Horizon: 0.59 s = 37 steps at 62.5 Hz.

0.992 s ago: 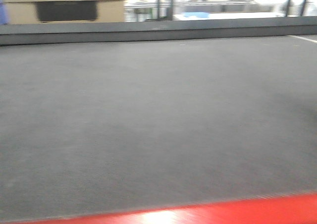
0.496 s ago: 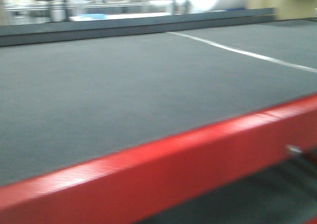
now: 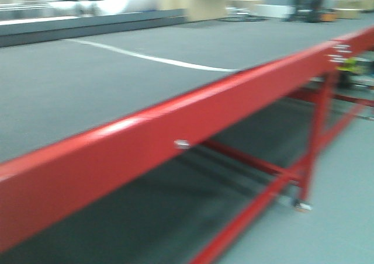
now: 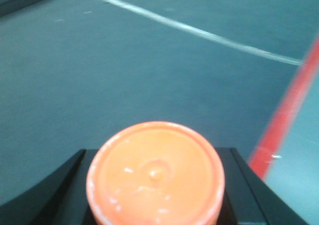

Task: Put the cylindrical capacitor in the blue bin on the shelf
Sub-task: 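Drive the base away from the table to the shelf of blue bins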

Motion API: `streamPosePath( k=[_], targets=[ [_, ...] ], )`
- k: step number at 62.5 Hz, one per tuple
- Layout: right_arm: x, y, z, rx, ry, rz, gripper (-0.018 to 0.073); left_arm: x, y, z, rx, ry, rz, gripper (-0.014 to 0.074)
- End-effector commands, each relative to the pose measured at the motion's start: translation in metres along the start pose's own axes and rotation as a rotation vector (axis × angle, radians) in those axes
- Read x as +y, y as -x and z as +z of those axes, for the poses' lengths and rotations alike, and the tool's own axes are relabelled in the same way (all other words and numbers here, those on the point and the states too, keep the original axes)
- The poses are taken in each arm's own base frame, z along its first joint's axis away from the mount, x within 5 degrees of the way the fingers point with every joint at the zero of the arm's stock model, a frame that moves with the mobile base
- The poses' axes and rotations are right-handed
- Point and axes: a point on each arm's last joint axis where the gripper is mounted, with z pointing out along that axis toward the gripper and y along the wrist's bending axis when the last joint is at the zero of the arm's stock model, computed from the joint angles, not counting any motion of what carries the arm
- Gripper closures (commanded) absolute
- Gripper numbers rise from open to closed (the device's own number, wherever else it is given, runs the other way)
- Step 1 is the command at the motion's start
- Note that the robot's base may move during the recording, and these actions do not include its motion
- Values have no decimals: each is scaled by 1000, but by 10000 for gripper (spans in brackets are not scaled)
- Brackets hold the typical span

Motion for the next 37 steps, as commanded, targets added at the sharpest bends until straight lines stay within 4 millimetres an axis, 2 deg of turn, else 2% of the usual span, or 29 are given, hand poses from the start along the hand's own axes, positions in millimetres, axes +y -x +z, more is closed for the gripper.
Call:
streamPosePath(
  k=[1,37],
  targets=[
    [-1,1,-1,-26,-12,-5,721,-1,2,-2,-24,-5,-1,708],
    [-1,1,-1,-26,-12,-5,721,-1,2,-2,-24,-5,-1,708]
  ],
)
